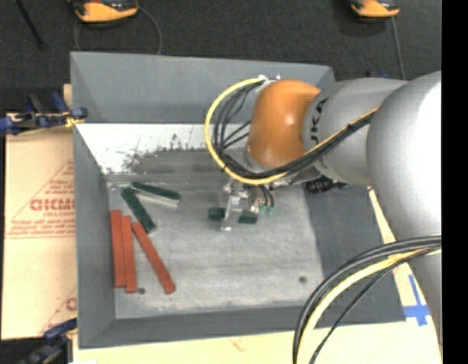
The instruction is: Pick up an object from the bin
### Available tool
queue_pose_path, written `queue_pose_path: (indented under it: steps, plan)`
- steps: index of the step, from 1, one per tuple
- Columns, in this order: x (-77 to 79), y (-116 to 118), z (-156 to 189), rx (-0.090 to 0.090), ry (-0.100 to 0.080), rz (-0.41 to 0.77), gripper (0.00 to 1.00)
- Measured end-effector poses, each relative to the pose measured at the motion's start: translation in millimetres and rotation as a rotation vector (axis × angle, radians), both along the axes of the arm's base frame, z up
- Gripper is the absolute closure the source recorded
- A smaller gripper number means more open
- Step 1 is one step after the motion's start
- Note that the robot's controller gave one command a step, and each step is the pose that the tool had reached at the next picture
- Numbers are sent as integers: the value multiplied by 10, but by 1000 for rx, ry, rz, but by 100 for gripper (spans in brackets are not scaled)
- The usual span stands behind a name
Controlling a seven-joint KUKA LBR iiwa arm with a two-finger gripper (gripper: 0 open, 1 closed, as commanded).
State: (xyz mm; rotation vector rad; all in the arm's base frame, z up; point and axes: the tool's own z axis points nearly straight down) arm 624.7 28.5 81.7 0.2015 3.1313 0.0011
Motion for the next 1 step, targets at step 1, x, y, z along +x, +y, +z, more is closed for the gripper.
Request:
queue_pose_path:
  steps: [1]
  plan:
    - [15,26,1413,0,-9,-12,100]
